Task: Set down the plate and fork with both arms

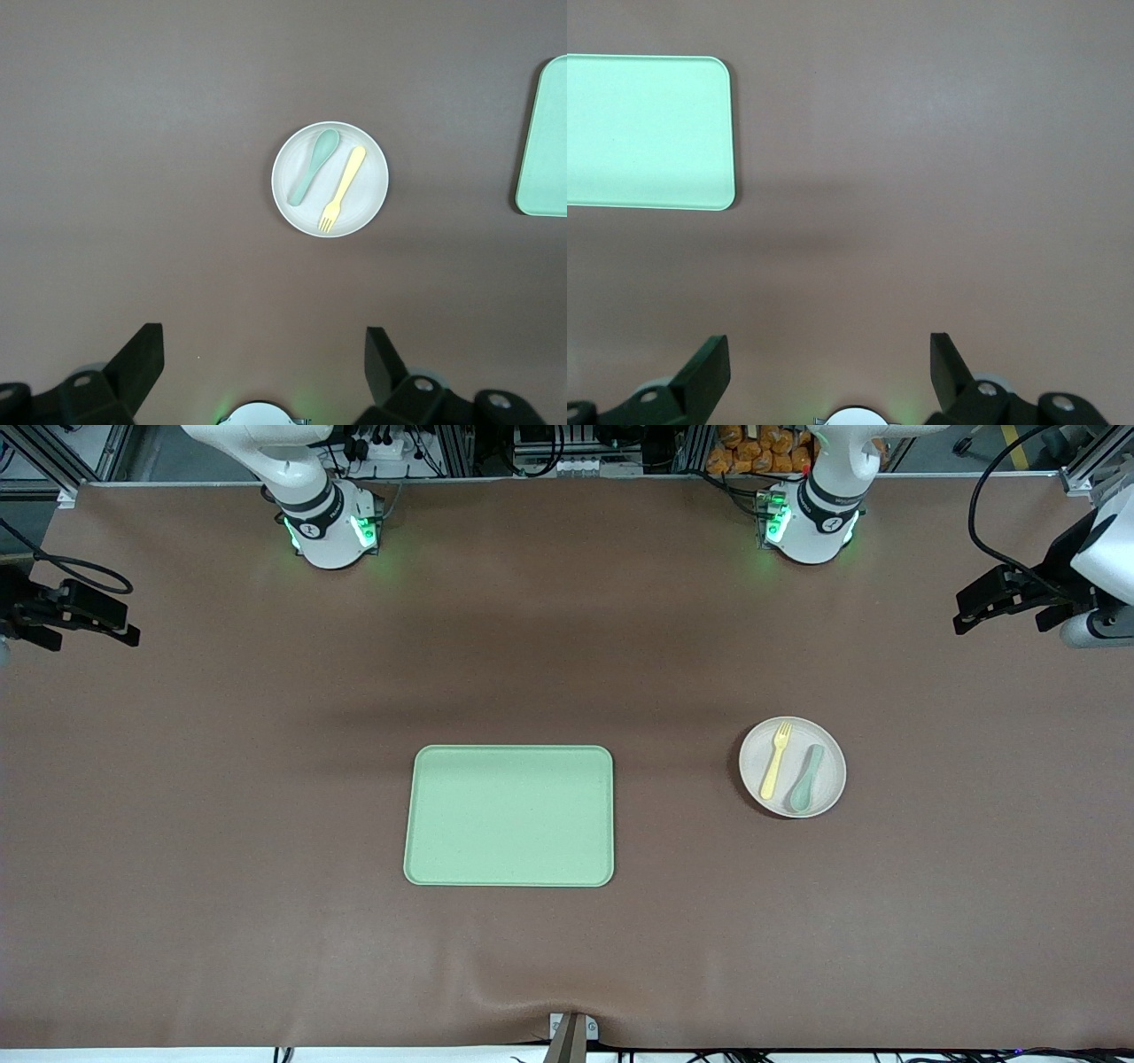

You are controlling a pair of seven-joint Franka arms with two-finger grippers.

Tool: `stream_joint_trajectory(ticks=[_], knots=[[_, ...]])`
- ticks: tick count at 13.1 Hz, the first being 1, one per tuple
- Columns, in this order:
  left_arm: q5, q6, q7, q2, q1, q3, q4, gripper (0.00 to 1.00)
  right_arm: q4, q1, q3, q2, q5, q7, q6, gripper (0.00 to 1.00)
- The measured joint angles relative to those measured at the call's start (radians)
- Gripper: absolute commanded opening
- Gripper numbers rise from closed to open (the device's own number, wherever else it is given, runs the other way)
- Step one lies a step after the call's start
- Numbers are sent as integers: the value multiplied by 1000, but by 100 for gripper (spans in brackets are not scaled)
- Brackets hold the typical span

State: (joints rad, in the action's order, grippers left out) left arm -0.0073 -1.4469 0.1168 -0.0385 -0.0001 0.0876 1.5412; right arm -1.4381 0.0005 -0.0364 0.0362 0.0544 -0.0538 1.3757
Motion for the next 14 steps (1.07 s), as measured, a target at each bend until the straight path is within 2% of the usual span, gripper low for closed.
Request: stream_joint_trajectory(ticks=[10,14], knots=[[0,0,0,3,9,-3,15,100,0,0,0,0,0,0,0,100],[-11,-5,0,52,9,0,31,100,0,0,0,0,0,0,-1,100]])
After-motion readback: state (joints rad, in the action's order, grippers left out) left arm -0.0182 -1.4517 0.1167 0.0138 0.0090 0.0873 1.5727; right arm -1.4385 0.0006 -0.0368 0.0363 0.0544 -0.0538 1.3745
